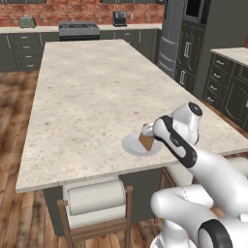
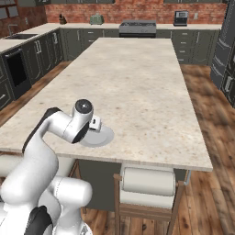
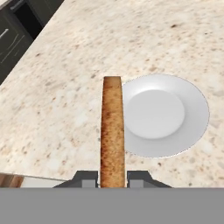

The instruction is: Start the toaster. Once the lever pops up, take the bread to the plate on the dining counter.

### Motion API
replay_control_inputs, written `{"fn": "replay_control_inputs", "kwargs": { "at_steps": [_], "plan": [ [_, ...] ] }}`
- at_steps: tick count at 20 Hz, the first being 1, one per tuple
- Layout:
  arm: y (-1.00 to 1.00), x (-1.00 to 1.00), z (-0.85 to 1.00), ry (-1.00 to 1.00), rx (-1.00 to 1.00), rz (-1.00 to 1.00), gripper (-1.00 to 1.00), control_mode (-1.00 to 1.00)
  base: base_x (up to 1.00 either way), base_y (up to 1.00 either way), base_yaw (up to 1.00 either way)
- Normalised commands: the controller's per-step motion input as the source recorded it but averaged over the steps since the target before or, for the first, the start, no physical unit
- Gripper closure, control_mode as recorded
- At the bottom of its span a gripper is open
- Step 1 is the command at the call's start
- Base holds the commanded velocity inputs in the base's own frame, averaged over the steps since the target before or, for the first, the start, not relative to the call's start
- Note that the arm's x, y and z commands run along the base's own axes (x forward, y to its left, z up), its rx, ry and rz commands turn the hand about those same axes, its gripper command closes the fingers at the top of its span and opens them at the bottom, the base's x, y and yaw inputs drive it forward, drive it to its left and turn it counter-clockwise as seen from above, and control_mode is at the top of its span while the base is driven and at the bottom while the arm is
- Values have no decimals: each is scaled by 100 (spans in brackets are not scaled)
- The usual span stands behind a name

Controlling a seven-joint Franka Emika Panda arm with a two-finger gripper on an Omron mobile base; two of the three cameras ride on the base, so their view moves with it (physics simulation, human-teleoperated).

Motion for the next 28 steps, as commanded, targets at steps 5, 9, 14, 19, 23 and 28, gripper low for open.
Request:
{"fn": "replay_control_inputs", "kwargs": {
  "at_steps": [5,9,14,19,23,28],
  "plan": [
    [6,31,-13,2,0,0,100,-100,0,0,0],
    [9,15,-26,0,0,0,100,-100,0,0,0],
    [4,1,-28,0,0,0,100,-100,0,0,0],
    [1,10,-7,0,0,0,100,-100,0,0,0],
    [0,26,0,0,0,0,100,-100,0,0,0],
    [0,16,-1,0,0,0,100,-100,0,0,0]
  ]
}}
